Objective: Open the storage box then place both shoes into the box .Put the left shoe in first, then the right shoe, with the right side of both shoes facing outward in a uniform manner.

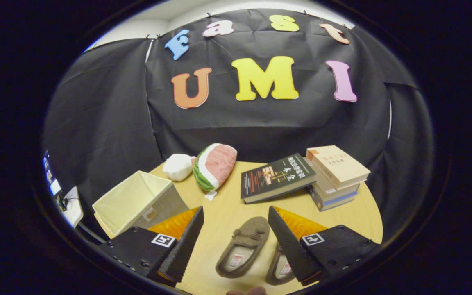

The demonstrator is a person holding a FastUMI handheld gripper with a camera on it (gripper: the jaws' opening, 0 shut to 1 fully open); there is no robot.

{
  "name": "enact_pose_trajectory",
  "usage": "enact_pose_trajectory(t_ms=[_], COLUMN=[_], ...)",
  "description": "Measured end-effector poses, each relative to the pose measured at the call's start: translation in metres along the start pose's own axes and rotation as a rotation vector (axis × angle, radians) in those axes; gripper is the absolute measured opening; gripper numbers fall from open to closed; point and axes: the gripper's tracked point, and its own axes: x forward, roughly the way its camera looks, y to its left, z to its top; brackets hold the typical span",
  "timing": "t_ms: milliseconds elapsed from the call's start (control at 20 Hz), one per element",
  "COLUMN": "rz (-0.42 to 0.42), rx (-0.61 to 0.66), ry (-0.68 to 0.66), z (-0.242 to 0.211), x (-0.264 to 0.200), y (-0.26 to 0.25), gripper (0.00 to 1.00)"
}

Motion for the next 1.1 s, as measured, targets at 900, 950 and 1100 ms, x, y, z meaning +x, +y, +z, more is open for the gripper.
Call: enact_pose_trajectory(t_ms=[900, 950, 1100], rz=[-0.146, -0.146, -0.18], rx=[0.297, 0.328, 0.399], ry=[0.448, 0.459, 0.474], z=[-0.165, -0.17, -0.172], x=[0.068, 0.069, 0.068], y=[-0.03, -0.03, -0.036], gripper=[0.5, 0.44, 0.12])
